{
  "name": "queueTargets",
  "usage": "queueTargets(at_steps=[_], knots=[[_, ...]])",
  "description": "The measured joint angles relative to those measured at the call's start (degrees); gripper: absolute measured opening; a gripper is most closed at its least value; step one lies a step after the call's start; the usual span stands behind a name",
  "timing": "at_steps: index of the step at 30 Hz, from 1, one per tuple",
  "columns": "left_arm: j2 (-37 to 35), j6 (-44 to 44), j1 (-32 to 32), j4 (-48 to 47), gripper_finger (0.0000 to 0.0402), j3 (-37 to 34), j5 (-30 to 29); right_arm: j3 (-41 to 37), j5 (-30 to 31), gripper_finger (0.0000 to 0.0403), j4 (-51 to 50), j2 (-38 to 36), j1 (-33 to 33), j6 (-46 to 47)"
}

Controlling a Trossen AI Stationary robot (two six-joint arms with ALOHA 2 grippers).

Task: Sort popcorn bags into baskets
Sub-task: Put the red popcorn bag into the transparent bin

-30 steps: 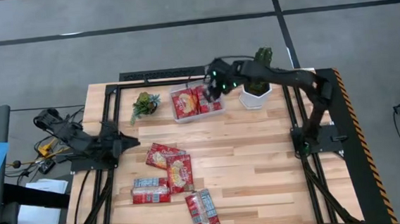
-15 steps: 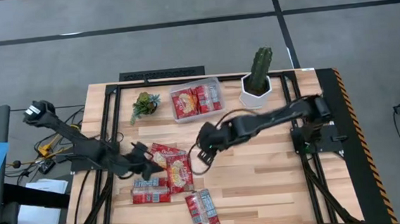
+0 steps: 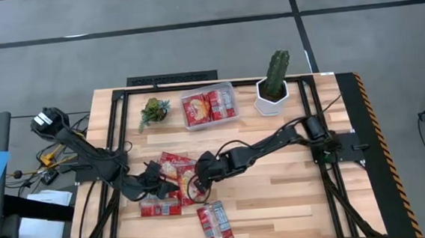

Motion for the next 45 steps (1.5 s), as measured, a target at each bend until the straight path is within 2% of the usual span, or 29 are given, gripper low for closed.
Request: queueTargets(at_steps=[7,13,17,20,26,29,34,37,40,45], knots=[[1.17,0.83,0.77,11.74,0.0249,-7.01,-0.93,0.10,0.35,0.0255,4.27,4.05,-0.65,3.95],[1.65,2.27,2.75,12.58,0.0249,-7.95,2.90,0.15,-2.59,0.0256,13.08,7.12,-0.79,7.11],[2.21,3.46,4.35,12.67,0.0249,-7.95,5.55,0.12,-2.97,0.0247,14.78,7.30,-1.35,7.41],[2.40,4.39,5.33,12.44,0.0249,-7.97,6.46,0.12,-3.71,0.0203,14.36,7.37,-2.12,5.07],[2.29,5.88,7.30,12.75,0.0249,-7.97,6.56,0.01,-6.63,0.0030,16.60,7.78,-3.10,-0.26],[2.24,6.01,8.21,12.88,0.0249,-7.97,7.78,0.01,-7.20,0.0019,16.54,7.76,-3.57,-1.04],[-0.19,7.48,9.42,16.10,0.0249,-7.95,12.93,-0.17,-7.75,0.0007,11.32,3.48,-5.04,-3.05],[-3.63,8.89,10.07,18.18,0.0249,-7.89,15.24,-0.07,-7.72,0.0008,4.68,-1.27,-6.50,-6.30],[-8.59,10.26,10.12,17.82,0.0249,-7.71,14.79,-0.07,-7.63,0.0005,-3.09,-6.27,-8.49,-10.83],[-17.81,13.67,10.12,16.72,0.0249,-7.67,12.23,-0.03,-5.62,0.0005,-8.18,-14.80,-15.20,-16.91]])
